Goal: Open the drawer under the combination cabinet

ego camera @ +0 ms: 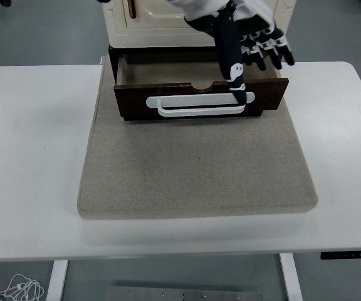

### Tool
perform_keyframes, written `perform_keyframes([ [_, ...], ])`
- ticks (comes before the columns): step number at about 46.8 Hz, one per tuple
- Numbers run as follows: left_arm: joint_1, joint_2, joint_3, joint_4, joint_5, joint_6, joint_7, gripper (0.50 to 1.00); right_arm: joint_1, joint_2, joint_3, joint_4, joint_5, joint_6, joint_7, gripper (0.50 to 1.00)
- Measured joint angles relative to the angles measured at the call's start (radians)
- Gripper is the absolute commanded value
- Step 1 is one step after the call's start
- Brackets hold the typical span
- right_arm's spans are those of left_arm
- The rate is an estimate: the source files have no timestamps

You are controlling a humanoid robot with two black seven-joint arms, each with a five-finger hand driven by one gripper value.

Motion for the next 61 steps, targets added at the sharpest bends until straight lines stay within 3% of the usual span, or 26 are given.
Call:
perform_keyframes([
  [5,0.010,0.019,-0.099,0.016,-0.002,0.000,-0.028,1.000,0.001,0.000,0.000,0.000,0.000,0.000,0.000,0.926],
  [13,0.020,0.069,-0.234,0.059,-0.013,0.000,-0.162,1.000,0.001,0.000,0.000,0.000,0.000,0.000,0.000,0.926],
  [22,0.038,0.118,-0.399,0.249,-0.017,0.000,-0.270,1.000,0.001,0.000,0.000,0.000,0.000,0.000,0.000,0.926],
  [33,0.123,0.132,-0.647,0.592,-0.015,0.000,-0.267,1.000,0.001,0.000,0.000,0.000,0.000,0.000,0.000,0.926],
  [38,0.135,0.132,-0.680,0.739,-0.020,0.000,-0.265,1.000,0.001,0.000,0.000,0.000,0.000,0.000,0.000,0.926],
  [43,0.180,0.132,-0.701,0.837,-0.068,0.061,-0.264,1.000,0.000,0.000,0.000,0.000,0.000,0.000,0.000,0.926],
  [55,0.346,0.181,-0.718,0.861,-0.193,0.197,-0.242,1.000,0.000,0.000,0.000,0.000,0.000,0.000,0.000,0.926],
  [61,0.430,0.197,-0.743,0.865,-0.220,0.226,-0.223,1.000,0.000,0.000,0.000,0.000,0.000,0.000,0.000,0.926],
])
